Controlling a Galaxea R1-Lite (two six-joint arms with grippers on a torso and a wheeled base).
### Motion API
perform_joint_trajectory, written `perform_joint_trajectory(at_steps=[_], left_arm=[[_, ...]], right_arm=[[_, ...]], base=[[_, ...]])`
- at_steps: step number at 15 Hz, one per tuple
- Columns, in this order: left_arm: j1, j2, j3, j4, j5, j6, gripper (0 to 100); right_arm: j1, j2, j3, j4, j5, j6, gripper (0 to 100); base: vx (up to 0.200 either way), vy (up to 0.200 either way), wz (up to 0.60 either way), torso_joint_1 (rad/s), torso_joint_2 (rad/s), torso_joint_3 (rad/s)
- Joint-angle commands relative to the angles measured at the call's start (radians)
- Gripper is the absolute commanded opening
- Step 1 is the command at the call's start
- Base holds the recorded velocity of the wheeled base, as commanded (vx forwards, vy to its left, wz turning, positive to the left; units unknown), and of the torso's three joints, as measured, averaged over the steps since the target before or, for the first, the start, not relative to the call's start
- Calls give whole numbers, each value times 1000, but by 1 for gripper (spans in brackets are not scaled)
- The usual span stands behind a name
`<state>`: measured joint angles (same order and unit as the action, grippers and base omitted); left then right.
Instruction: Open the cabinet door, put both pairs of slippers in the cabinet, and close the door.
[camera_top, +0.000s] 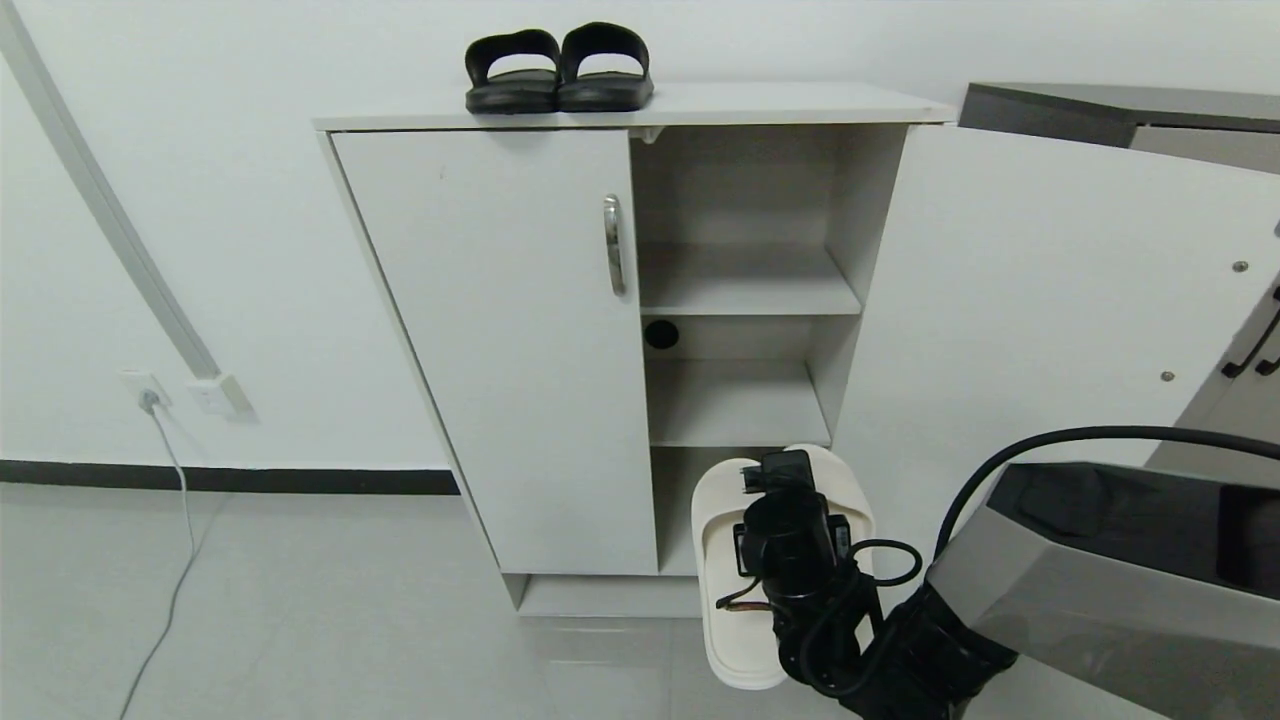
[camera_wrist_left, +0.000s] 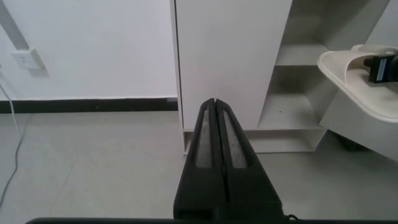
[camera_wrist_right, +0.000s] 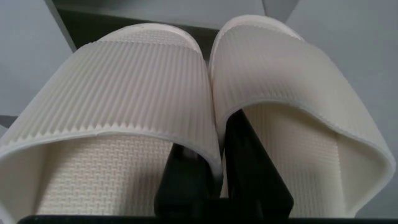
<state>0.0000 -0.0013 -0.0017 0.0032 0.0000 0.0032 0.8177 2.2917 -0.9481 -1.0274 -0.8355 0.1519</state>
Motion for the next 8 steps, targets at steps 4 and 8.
perform_joint_trajectory(at_steps=[4,8], left_arm=[[0,1,0,0,-2,1,0],[0,1,0,0,-2,3,0]], right_arm=[[-2,8,0,0,3,0,0],[-12,26,-28,-13,3,-2,0]], base=[[0,0,0,5,4,-194],[0,0,0,4,4,-199]])
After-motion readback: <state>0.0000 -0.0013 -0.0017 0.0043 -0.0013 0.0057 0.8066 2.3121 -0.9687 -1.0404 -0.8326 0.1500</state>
